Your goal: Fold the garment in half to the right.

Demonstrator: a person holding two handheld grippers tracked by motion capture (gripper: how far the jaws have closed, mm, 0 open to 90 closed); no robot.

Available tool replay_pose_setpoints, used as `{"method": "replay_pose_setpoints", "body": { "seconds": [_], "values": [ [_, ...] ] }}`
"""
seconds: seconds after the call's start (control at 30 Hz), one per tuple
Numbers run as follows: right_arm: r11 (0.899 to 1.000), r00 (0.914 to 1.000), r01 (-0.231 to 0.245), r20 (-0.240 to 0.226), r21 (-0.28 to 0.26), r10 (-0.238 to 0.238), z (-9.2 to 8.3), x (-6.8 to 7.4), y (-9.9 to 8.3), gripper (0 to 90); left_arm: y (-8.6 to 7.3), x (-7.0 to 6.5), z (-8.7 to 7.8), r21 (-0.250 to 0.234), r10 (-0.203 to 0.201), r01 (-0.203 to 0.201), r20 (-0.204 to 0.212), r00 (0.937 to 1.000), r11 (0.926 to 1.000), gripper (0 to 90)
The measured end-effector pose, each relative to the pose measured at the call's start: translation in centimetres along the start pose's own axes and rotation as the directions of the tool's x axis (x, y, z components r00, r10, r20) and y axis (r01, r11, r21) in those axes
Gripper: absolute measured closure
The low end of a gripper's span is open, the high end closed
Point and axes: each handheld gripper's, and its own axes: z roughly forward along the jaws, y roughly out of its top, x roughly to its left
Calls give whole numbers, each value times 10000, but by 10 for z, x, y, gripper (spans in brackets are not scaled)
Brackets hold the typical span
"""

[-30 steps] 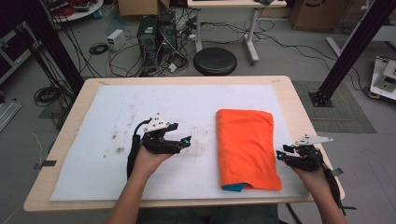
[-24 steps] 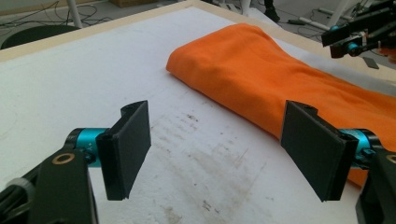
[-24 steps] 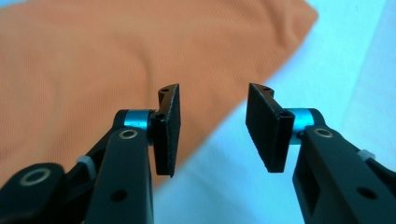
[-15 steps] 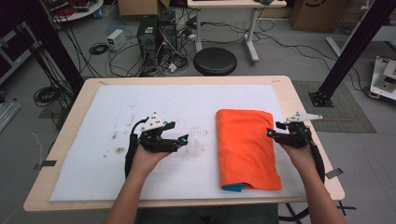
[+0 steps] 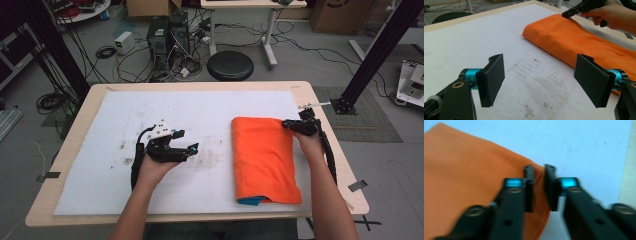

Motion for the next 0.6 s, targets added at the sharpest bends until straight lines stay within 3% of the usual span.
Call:
{"method": "replay_pose_setpoints", "body": {
  "seconds": [0.17,0.27,0.37,0.5,0.6],
  "values": [
    [9966,9921,822,957,-113,-808,-9,5,10,880,-1,2,0,50,-28,28,-46,10000,10000,248],
    [9940,9867,1093,1215,-59,-1077,-10,8,15,861,-1,1,-1,20,-36,36,-39,10000,10000,248],
    [9960,9872,895,1324,-22,-884,-11,9,14,674,0,1,-3,-37,31,-31,-111,9999,10000,247],
    [9945,9914,850,1047,-615,-782,-26,13,10,539,0,5,-6,-48,-1,-1,-302,9995,10000,247],
    [9873,9914,1073,870,-1169,-974,-43,23,6,493,1,9,-10,17,180,-179,-681,9975,9998,247]
  ]
}}
